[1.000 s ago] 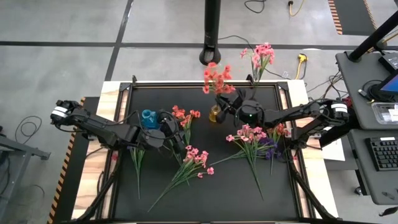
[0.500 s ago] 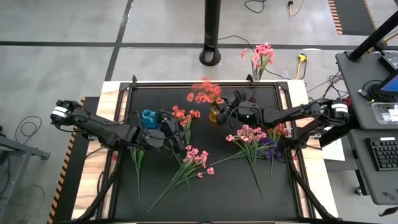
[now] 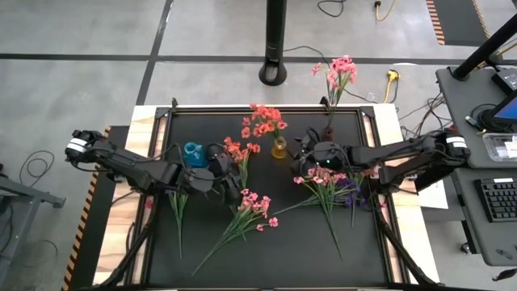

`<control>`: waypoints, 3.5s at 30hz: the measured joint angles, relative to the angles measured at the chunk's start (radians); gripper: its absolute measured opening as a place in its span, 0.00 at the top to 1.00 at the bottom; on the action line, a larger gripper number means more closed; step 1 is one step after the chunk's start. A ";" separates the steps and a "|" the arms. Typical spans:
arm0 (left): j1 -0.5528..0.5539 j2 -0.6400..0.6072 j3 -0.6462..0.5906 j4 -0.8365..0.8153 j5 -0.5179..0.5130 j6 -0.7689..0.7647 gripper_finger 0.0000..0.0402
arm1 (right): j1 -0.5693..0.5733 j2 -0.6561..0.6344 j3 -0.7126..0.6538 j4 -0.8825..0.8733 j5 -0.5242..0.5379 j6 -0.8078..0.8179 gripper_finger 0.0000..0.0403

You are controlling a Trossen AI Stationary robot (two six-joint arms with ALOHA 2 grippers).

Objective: Sort flowers into vase by color
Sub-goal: Put the left violet flowers into the blue flower vase

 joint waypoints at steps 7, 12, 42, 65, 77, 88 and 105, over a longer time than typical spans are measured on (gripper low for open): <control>-0.023 0.017 0.108 -0.347 0.302 -0.318 0.55 | 0.098 -0.031 0.000 -0.089 -0.038 0.042 0.37; -0.083 0.041 0.127 -0.543 0.356 -0.564 0.55 | 0.167 -0.032 0.000 -0.107 -0.043 0.050 0.38; -0.440 0.247 0.126 -0.968 0.625 -1.658 0.55 | 0.362 -0.111 0.009 -0.232 -0.094 0.094 0.37; -0.437 0.418 0.125 -1.143 0.685 -1.762 0.36 | 0.393 -0.188 0.046 -0.601 -0.088 0.309 0.37; -0.437 0.413 0.005 -0.996 0.673 -1.842 0.57 | 0.393 -0.128 0.045 -0.601 -0.090 0.322 0.37; -0.436 0.420 0.017 -0.970 0.653 -1.835 0.95 | 0.393 -0.126 0.045 -0.601 -0.094 0.322 0.38; -0.444 0.397 0.123 -1.099 0.663 -1.735 1.00 | 0.404 -0.126 0.045 -0.601 -0.096 0.319 0.39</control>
